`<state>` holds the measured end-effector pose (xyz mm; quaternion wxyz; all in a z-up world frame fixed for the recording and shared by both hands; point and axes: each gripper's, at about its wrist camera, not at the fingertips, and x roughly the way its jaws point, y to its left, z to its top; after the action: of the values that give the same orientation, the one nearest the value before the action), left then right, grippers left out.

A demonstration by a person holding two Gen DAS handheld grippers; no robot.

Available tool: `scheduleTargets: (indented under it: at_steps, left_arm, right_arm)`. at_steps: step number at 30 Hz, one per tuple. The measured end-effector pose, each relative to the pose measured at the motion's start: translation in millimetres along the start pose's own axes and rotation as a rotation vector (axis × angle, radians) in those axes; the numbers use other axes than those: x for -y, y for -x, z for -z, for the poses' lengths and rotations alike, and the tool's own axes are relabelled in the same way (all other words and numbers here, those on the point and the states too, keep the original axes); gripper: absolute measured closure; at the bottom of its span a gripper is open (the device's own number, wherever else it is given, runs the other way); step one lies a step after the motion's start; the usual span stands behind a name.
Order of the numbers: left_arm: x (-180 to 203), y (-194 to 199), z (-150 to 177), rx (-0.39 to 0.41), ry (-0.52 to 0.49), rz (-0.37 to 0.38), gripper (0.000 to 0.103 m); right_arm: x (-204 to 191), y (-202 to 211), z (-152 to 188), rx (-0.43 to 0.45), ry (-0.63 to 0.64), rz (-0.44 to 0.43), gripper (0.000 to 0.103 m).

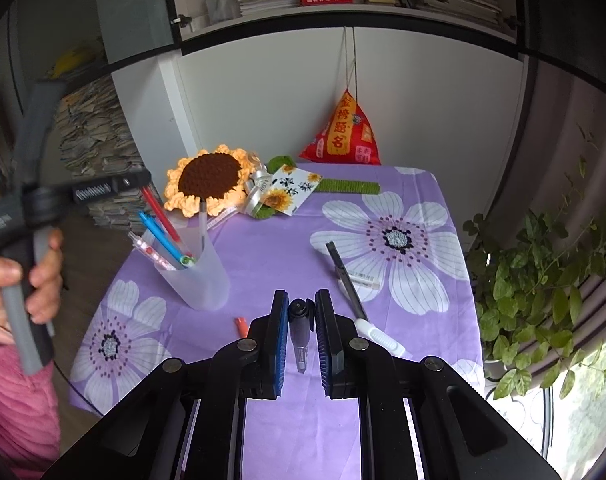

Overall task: Organize stationery
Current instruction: 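Carry the red pen and black marker over the white cup with both tools, then drop the red pen and black marker into the cup, opening both tools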

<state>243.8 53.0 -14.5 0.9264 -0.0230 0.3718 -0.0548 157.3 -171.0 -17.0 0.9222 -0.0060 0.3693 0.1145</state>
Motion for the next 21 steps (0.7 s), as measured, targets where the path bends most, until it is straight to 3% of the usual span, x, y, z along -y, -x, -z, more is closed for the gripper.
scheduleTargets:
  at_steps: [6, 12, 17, 19, 21]
  left_arm:
    - [-3.3, -11.4, 7.1, -0.023, 0.000, -0.010, 0.094]
    - [-4.3, -23.1, 12.9, -0.071, 0.023, 0.032, 0.092]
    - [-14.2, -13.8, 15.9, -0.054, 0.055, 0.049, 0.091]
    - [-19.0, -4.4, 20.1, -0.028, 0.067, 0.045, 0.085]
    - [-22.2, 3.2, 24.8, -0.006, 0.071, 0.027, 0.071]
  right_arm:
    - [-18.7, 10.0, -21.3, 0.046, 0.032, -0.012, 0.089]
    - [-47.5, 16.5, -48.3, 0.098, 0.076, -0.066, 0.089]
    - [-62.9, 12.9, -66.3, 0.117, 0.085, -0.120, 0.089]
    - [-67.9, 10.3, -72.1, 0.123, 0.091, -0.125, 0.089]
    - [-74.6, 7.5, -78.9, 0.128, 0.100, -0.138, 0.089]
